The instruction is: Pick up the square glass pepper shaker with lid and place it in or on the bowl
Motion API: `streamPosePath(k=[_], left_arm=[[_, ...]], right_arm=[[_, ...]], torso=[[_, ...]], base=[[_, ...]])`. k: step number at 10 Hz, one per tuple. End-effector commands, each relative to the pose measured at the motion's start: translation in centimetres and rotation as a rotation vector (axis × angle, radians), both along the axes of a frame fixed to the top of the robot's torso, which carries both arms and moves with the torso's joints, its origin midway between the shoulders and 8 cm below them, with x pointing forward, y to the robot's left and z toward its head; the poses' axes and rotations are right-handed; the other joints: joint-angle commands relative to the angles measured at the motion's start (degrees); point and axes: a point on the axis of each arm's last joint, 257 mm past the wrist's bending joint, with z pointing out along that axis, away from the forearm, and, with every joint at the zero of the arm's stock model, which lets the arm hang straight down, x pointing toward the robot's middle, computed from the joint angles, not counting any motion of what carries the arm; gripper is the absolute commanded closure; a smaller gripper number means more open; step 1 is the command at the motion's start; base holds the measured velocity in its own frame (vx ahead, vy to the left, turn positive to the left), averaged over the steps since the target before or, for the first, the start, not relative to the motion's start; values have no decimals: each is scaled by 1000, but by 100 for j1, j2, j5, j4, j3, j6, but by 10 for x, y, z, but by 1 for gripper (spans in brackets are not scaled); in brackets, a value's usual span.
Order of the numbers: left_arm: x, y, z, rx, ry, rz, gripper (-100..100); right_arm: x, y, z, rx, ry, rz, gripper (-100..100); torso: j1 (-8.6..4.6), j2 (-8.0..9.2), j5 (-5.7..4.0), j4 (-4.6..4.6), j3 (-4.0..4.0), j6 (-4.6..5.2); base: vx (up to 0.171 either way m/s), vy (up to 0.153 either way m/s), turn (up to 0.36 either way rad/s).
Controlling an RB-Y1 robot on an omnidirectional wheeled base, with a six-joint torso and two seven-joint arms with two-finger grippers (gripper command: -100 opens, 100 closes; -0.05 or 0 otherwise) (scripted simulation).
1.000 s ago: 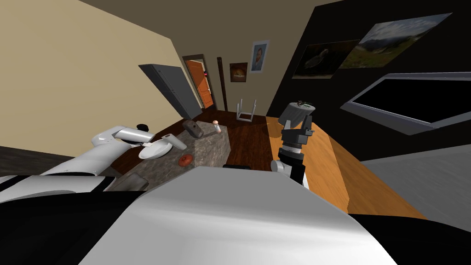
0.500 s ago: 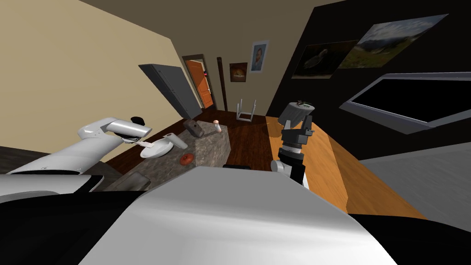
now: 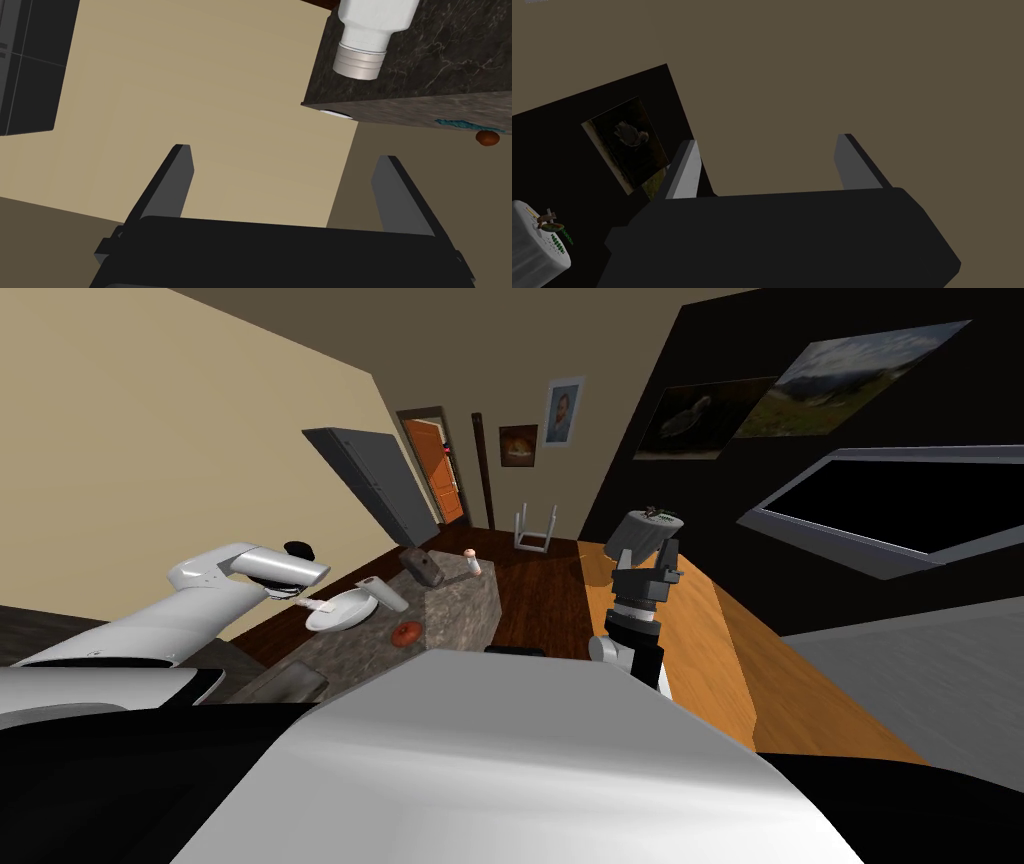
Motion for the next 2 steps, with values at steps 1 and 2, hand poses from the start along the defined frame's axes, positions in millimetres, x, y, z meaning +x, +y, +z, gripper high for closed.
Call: streamPosePath(k=[1,2], left_arm=[[0,0,0,0,0,0,0],[0,0,0,0,0,0,0]], right_arm=[[0,0,0,0,0,0,0],[0,0,0,0,0,0,0]], torso=[[0,0,0,0,0,0],[0,0,0,0,0,0]], base=[[0,0,0],[0,0,0]])
